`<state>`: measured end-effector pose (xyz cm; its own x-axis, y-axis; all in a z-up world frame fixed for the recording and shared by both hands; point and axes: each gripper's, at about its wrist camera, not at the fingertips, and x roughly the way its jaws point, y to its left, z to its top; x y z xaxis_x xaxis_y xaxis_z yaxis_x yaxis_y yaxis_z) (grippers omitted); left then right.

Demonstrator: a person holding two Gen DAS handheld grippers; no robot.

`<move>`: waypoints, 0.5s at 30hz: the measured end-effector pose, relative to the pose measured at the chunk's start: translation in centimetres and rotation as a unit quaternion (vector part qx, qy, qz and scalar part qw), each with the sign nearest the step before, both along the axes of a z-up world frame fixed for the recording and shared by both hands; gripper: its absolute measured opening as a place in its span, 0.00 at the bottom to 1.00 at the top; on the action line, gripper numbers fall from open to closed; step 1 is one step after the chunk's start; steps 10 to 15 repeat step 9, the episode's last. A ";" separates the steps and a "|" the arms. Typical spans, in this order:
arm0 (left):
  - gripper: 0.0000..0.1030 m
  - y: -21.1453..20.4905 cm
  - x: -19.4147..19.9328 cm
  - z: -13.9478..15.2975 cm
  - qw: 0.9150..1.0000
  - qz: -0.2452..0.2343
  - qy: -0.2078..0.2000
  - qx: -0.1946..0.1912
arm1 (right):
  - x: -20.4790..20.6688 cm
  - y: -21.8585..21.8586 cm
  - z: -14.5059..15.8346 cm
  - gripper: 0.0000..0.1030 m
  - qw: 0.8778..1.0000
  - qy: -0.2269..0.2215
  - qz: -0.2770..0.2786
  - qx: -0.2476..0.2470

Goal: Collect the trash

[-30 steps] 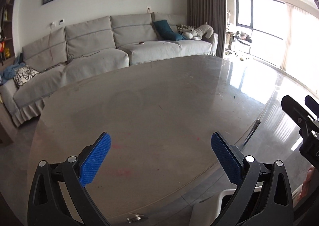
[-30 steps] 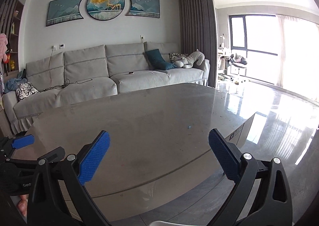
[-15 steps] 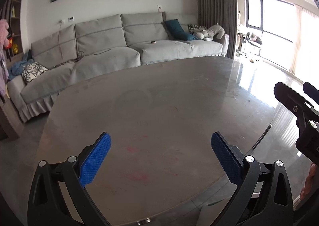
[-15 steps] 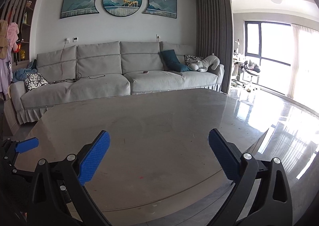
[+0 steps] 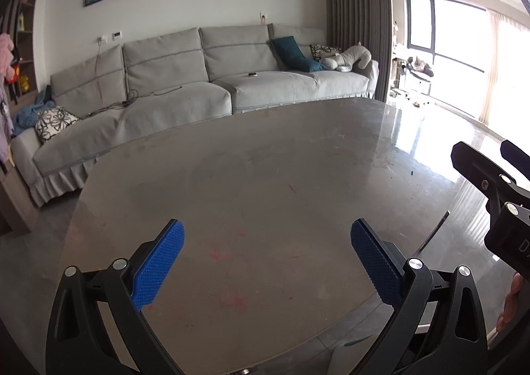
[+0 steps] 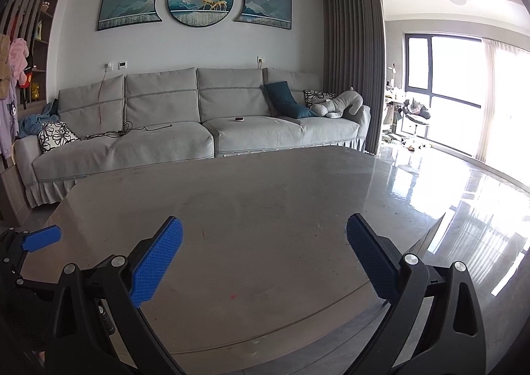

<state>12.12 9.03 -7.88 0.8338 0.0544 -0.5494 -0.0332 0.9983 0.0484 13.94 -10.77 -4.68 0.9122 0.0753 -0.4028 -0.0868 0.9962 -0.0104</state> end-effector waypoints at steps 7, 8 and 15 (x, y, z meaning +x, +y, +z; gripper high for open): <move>0.96 0.1 0.2 0.0 1.000 -0.008 0.002 -0.006 | 0.0 0.0 0.0 0.96 1.000 0.002 -0.002 0.000; 0.96 0.1 0.3 0.0 1.000 -0.008 0.004 -0.008 | 0.1 0.0 -0.1 0.96 1.000 0.002 -0.002 0.001; 0.96 0.2 0.4 0.0 1.000 -0.008 0.004 -0.010 | 0.2 -0.1 0.0 0.96 1.000 0.003 -0.003 0.000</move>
